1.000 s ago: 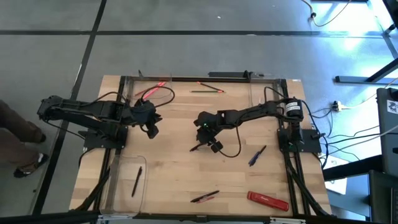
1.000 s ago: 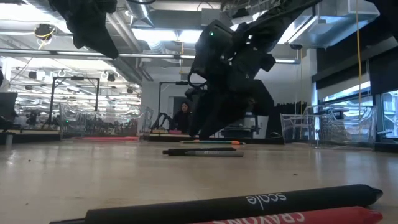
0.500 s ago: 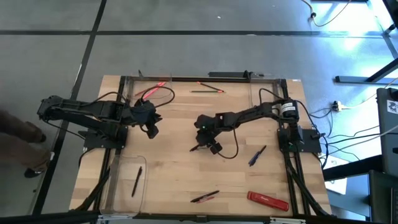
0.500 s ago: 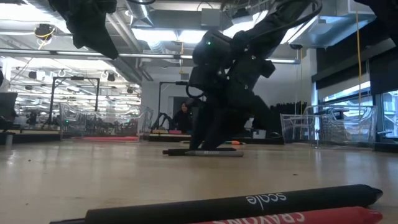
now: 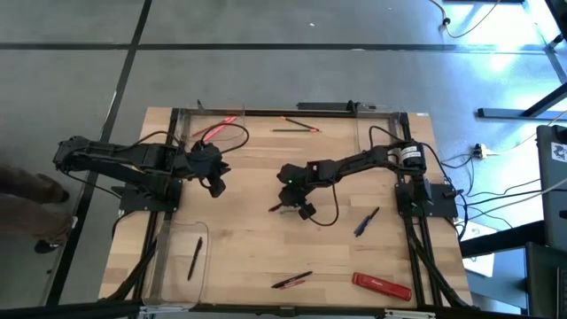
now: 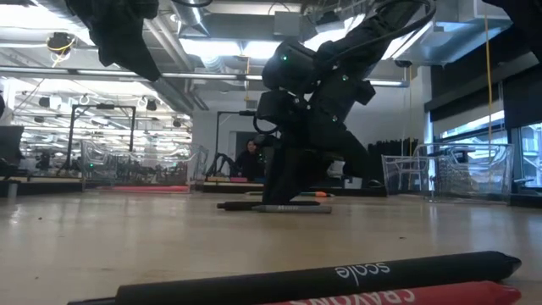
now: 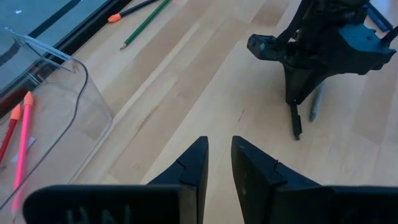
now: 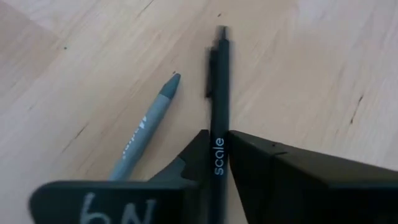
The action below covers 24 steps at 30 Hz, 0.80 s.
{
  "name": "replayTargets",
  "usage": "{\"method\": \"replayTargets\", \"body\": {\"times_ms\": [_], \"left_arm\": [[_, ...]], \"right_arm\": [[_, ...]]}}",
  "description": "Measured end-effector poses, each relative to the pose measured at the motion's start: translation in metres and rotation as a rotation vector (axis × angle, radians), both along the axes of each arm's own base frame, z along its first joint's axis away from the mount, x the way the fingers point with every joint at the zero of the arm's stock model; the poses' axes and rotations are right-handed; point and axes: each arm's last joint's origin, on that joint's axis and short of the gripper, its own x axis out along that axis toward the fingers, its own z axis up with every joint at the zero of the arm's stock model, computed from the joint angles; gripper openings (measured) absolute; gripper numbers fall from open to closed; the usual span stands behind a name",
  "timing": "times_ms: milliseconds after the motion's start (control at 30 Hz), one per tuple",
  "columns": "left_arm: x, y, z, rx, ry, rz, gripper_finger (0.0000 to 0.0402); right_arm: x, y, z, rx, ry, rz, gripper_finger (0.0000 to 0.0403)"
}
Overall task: Sort crayons/erasers/pens/pencils in bins
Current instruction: Put the left black pen into the bottom left transparent bin
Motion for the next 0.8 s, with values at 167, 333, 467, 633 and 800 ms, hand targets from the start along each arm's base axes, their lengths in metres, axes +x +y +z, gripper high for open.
{"method": "replayTargets", "body": {"times_ms": [167,333,467,633,800], "left_arm": [[0.000,0.000,0.000,0.000,0.000,0.000,0.0062],[0.000,0.000,0.000,0.000,0.000,0.000,0.0062],[0.000,0.000,0.000,0.000,0.000,0.000,0.0062],[0.000,0.000,0.000,0.000,0.000,0.000,0.0062],[0.000,0.000,0.000,-0.001,0.000,0.000,0.0062]], "right_arm": [[0.000,0.000,0.000,0.013,0.005,-0.023,0.0035],[0.000,-0.001,-0.001,0.023,0.012,-0.048,0.0041],[0.000,-0.001,-0.001,0.052,0.021,-0.089,0.0043],[0.003,-0.001,0.003,0.113,0.037,-0.137,0.0044],[0.012,-0.002,0.013,0.113,0.031,-0.145,0.0044]]}}
